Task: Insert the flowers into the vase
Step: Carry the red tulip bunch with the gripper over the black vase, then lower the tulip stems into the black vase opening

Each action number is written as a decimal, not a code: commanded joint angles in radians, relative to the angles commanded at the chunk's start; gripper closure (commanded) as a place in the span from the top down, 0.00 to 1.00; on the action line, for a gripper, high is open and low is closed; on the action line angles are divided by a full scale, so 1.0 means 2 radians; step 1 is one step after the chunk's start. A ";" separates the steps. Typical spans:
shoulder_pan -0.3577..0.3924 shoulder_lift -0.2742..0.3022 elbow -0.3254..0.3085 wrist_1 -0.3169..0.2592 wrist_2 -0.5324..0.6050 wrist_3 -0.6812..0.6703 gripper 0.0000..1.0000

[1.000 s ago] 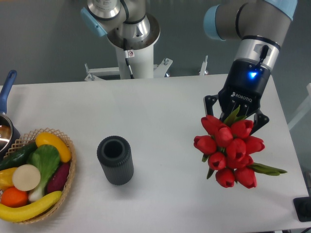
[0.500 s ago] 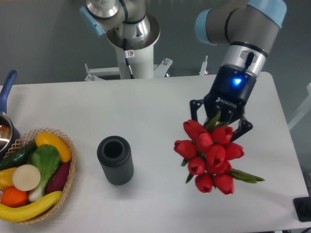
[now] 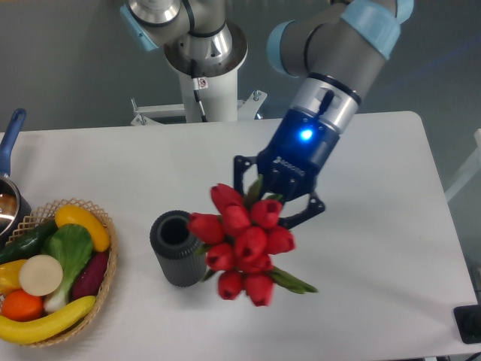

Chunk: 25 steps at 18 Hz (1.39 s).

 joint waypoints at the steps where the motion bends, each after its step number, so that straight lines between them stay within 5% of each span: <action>1: -0.002 0.000 0.000 0.001 -0.019 0.001 0.23; 4: -0.001 -0.001 -0.001 0.002 -0.107 0.008 0.22; 9: 0.001 0.013 -0.043 0.002 -0.166 0.044 0.22; 25: -0.001 0.020 -0.120 0.002 -0.227 0.149 0.21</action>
